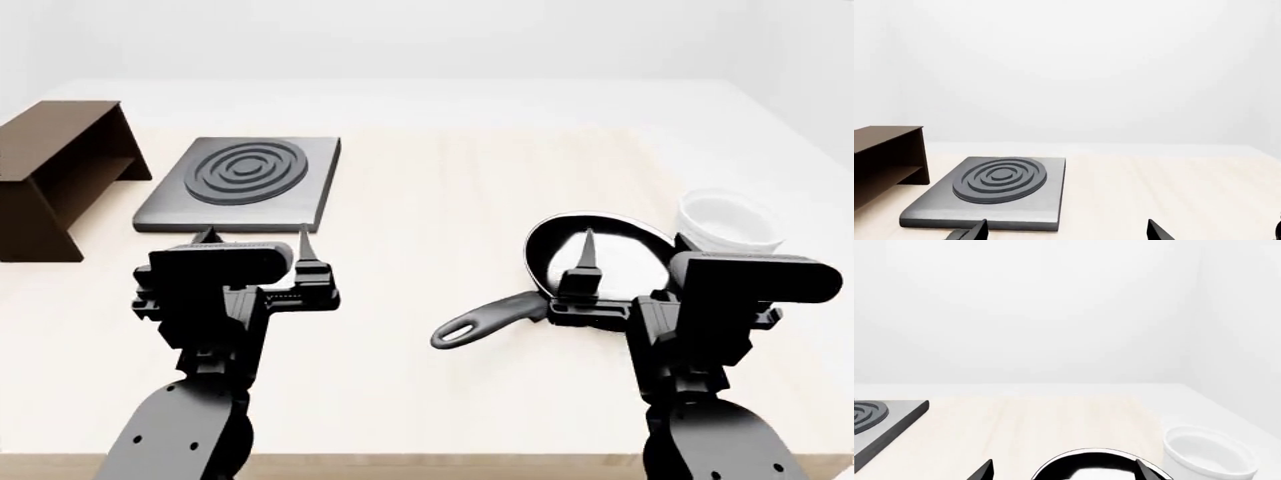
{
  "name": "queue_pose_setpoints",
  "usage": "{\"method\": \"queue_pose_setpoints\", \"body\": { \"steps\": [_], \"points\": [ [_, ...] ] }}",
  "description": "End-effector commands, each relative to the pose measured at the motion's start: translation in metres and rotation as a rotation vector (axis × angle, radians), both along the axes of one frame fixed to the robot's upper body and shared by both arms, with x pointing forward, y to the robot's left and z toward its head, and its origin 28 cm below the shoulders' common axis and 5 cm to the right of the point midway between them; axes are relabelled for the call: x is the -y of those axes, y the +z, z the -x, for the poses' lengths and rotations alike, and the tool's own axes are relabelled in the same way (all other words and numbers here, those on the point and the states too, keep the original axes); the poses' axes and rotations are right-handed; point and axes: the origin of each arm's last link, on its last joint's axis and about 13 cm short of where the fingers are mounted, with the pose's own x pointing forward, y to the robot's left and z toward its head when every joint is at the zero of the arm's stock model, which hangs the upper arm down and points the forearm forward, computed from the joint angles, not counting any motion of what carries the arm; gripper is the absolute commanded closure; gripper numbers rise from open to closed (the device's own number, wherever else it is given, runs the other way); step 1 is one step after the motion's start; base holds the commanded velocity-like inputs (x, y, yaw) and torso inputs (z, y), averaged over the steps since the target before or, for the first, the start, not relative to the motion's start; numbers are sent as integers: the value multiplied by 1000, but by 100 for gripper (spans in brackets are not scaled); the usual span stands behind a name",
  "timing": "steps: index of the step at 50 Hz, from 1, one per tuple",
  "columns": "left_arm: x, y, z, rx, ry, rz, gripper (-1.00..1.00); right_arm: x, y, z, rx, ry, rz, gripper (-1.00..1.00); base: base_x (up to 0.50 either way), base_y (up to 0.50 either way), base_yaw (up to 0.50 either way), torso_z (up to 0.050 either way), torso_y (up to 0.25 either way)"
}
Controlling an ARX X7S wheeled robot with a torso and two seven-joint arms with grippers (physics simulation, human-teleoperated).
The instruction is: Put the frying pan on top of the cabinet.
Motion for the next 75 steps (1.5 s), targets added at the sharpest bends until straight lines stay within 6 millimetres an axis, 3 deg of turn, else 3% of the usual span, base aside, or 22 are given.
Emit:
{"method": "queue_pose_setpoints", "body": {
  "steps": [1, 32, 41, 42, 45, 46, 47, 52, 59, 75],
  "points": [
    [-2, 9, -1, 10, 10, -9, -100, 2, 11, 4, 23, -17, 10, -100, 500, 0, 0, 0, 0],
    [0, 6, -2, 25, 5, -38, -100, 3, 10, 2, 25, -19, 1, -100, 500, 0, 0, 0, 0],
    [0, 12, 6, -152, -149, -75, -100, 4, 8, 0, -16, -26, -9, -100, 0, 0, 0, 0, 0],
    [-3, 19, 8, -234, -277, -30, -100, 5, 11, 2, -10, -28, -10, -100, 0, 0, 0, 0, 0],
    [-4, 23, 21, -377, -499, -133, -100, 6, 13, 4, -3, -27, -13, -100, 0, 0, 0, 0, 0],
    [-6, 26, 33, -418, -651, -251, -100, 7, 14, 5, 2, -27, -18, -100, 0, 0, 0, 0, 0],
    [-7, 27, 37, -405, -681, -283, -100, 7, 14, 5, 2, -28, -16, -100, 0, 0, 0, 0, 0],
    [-9, 26, 44, -449, -756, -382, -100, 7, 13, 4, -2, -26, -19, -100, 0, 0, 0, 0, 0],
    [-5, 31, 50, -502, -899, -364, -100, 8, 12, 3, -8, -31, -17, -100, 0, 0, 0, 0, 0],
    [22, 37, 40, -593, -1000, -321, -100, 5, 10, 1, -21, -20, -10, -100, 0, 0, 0, 0, 0]
  ]
}}
